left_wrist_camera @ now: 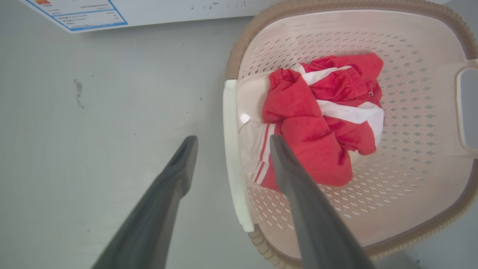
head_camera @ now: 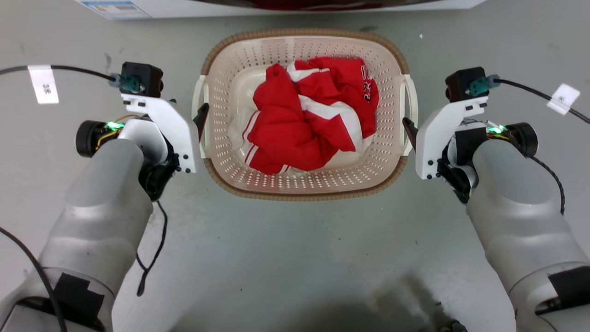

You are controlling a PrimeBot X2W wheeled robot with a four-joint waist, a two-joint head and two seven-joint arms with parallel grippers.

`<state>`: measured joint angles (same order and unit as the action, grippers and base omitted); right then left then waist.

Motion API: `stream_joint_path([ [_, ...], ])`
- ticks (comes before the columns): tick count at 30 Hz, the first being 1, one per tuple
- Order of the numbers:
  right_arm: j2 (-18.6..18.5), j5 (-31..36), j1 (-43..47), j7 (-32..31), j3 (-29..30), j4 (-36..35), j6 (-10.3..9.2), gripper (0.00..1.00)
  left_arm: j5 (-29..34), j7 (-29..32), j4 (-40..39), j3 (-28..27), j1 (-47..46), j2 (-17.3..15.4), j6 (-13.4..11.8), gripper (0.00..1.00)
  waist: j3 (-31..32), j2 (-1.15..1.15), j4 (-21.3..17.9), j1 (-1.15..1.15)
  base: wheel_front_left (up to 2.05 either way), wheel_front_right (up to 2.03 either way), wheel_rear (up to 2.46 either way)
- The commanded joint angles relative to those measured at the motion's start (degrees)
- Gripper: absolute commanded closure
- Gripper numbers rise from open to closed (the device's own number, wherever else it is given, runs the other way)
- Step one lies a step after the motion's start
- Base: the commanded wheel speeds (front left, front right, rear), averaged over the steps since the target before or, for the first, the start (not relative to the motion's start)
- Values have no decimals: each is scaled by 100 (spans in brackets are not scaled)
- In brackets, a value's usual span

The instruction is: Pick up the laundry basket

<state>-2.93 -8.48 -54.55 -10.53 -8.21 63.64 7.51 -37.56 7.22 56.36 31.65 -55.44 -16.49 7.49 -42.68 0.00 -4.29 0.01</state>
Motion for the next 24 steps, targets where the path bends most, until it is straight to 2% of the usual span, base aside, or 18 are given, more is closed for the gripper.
stream_joint_path([
  [1,8,-67,-162,41,-69,111,-4,0,-71,26,59,98,-110,-59,-4,0,-127,0,-36,-1,0,0,0],
  [7,11,-411,-414,134,-451,435,-4,0,-375,100,215,553,-340,-97,-4,0,-375,0,-72,-1,0,0,0],
  [18,10,-1133,-692,243,-1100,586,-4,0,-934,207,403,1141,-694,-97,-3,0,-713,0,-51,-1,0,0,0],
  [19,8,-1192,-711,258,-1128,607,-4,11,-974,207,415,1181,-722,-78,-3,0,-726,0,-41,-1,0,0,0],
  [20,9,-1290,-704,298,-1152,611,-4,56,-1027,224,429,1215,-745,-52,-3,0,-733,0,-25,-1,0,0,0],
  [21,11,-1313,-713,346,-1189,625,-4,72,-1061,174,434,1248,-773,-42,-3,46,-738,0,-15,-1,0,0,0],
  [22,10,-1376,-728,394,-1215,646,-4,100,-1106,190,441,1307,-777,-25,-3,80,-739,0,-10,-1,0,0,0],
  [23,8,-1495,-697,362,-1256,646,-4,100,-1173,283,444,1377,-751,17,-3,100,-737,0,3,-1,0,0,0],
  [24,12,-1565,-671,348,-1324,633,-2,100,-1205,323,423,1441,-751,18,-3,100,-732,0,16,-1,0,0,0],
])
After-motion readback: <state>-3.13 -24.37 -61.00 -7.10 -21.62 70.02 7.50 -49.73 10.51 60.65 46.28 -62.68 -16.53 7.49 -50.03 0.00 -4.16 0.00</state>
